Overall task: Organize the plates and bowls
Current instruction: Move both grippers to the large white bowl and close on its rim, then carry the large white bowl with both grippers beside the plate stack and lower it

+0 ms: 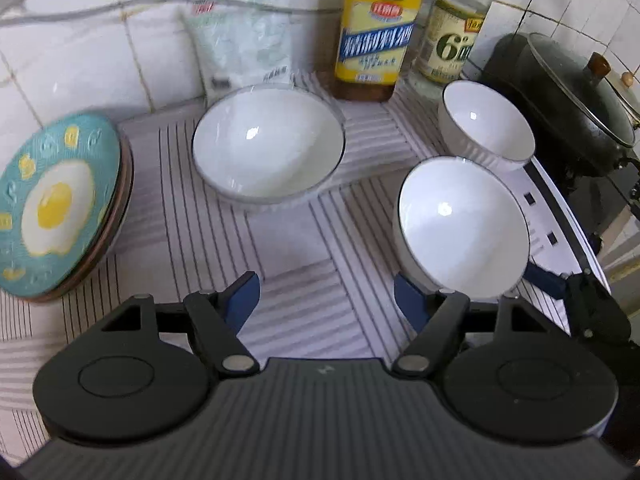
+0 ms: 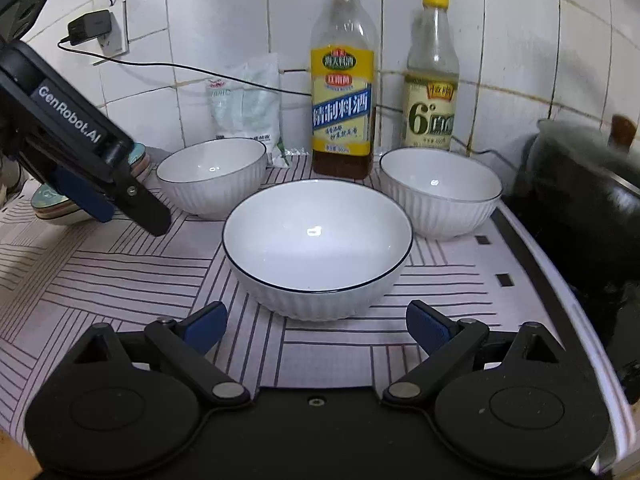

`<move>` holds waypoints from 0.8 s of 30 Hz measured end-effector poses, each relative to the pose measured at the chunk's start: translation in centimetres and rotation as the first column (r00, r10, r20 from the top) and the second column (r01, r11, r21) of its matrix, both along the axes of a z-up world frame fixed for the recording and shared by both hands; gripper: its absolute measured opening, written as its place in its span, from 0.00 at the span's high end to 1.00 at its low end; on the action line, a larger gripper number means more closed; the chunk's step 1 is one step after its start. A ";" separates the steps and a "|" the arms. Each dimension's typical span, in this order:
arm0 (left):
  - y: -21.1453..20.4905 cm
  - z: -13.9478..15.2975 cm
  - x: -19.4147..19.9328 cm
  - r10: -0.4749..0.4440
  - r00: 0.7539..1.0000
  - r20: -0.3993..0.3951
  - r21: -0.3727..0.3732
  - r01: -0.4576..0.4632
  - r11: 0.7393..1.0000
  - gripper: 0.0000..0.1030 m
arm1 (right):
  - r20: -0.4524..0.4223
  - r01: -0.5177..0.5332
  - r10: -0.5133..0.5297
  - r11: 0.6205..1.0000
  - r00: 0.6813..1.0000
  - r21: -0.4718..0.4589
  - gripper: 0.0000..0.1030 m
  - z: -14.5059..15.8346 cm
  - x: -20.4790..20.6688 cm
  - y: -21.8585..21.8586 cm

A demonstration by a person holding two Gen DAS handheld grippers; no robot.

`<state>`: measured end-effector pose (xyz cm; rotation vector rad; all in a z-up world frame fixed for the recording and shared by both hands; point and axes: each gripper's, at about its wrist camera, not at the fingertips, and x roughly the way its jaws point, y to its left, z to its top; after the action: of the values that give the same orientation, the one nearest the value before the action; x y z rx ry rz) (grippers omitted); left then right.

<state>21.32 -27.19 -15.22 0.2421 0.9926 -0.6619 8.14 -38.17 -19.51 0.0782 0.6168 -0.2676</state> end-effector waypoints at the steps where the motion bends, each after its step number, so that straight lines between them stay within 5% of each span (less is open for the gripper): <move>1: -0.3 0.1 0.1 -0.006 1.000 0.010 -0.009 0.006 1.000 0.26 | -0.006 -0.007 0.007 1.000 1.000 -0.002 0.05 -0.3 0.3 -0.1; 5: -1.7 0.1 0.2 -0.038 0.999 0.007 -0.039 0.038 0.999 0.23 | -0.053 -0.044 0.041 0.997 0.998 -0.066 0.05 -1.4 1.6 0.0; 13: -5.9 -2.9 1.0 -0.096 0.994 -0.049 -0.003 0.096 0.995 0.24 | -0.031 -0.067 0.065 0.997 0.997 -0.045 0.04 -2.0 3.0 -0.5; 22: -7.2 -3.6 1.1 -0.111 0.991 -0.070 -0.016 0.110 0.994 0.74 | -0.005 -0.040 0.040 0.999 0.999 0.014 0.04 -1.6 3.9 -1.6; 24: -7.2 -3.6 1.0 -0.112 0.992 -0.065 -0.015 0.111 0.994 0.76 | -0.006 -0.045 0.045 0.999 0.999 0.002 0.04 -1.7 3.9 -1.5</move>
<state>22.32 -34.37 -18.78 0.2688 1.0432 -0.7816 12.07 -39.69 -21.20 0.0657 0.6239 -0.2236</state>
